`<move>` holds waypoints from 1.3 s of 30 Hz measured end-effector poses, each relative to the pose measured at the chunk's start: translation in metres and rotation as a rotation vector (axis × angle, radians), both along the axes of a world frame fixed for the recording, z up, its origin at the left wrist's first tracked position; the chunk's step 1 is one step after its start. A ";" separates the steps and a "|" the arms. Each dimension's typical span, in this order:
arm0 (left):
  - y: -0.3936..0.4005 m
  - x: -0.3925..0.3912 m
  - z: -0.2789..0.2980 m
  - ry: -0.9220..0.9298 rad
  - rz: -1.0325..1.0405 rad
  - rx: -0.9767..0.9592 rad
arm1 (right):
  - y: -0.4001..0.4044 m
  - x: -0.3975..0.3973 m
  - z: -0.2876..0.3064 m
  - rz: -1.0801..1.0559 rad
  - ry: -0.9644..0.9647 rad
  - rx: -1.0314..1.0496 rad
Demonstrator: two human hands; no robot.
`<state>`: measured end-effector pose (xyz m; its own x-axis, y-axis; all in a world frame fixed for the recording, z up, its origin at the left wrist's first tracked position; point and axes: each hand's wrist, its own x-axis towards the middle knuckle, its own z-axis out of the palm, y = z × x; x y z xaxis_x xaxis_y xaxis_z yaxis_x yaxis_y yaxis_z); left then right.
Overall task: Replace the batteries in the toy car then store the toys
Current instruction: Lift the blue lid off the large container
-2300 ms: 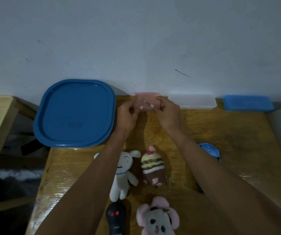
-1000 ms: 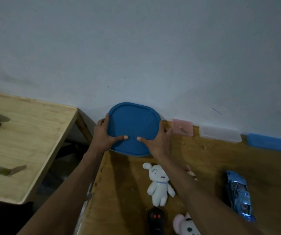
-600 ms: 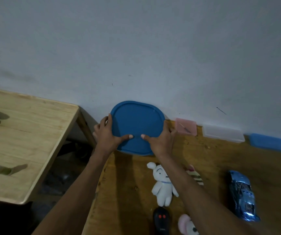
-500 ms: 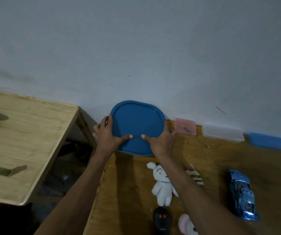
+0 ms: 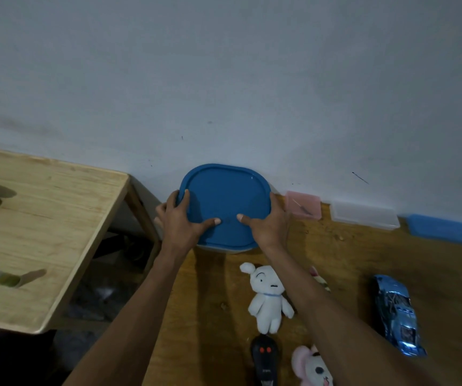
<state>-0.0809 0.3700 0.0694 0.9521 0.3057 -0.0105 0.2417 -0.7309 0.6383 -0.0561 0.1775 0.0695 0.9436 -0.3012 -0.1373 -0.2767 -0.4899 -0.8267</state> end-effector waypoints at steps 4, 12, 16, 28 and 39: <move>-0.002 -0.001 0.003 -0.009 0.010 0.034 | -0.001 -0.004 0.008 0.024 0.012 -0.043; -0.004 -0.016 0.023 -0.064 -0.009 0.031 | -0.008 -0.020 0.039 0.061 -0.011 -0.088; 0.004 -0.035 0.040 -0.064 -0.010 0.002 | -0.004 -0.041 0.059 0.131 -0.036 -0.125; 0.024 -0.175 0.038 -0.024 0.092 0.015 | 0.019 -0.157 0.049 0.292 -0.009 -0.215; 0.025 -0.254 -0.034 0.147 0.047 0.126 | 0.015 -0.247 -0.008 0.350 0.229 -0.481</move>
<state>-0.3349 0.3949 0.0353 0.9275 0.3579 -0.1076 0.3619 -0.7882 0.4977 -0.3027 0.1923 0.0620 0.9601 -0.0585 -0.2735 -0.1767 -0.8850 -0.4309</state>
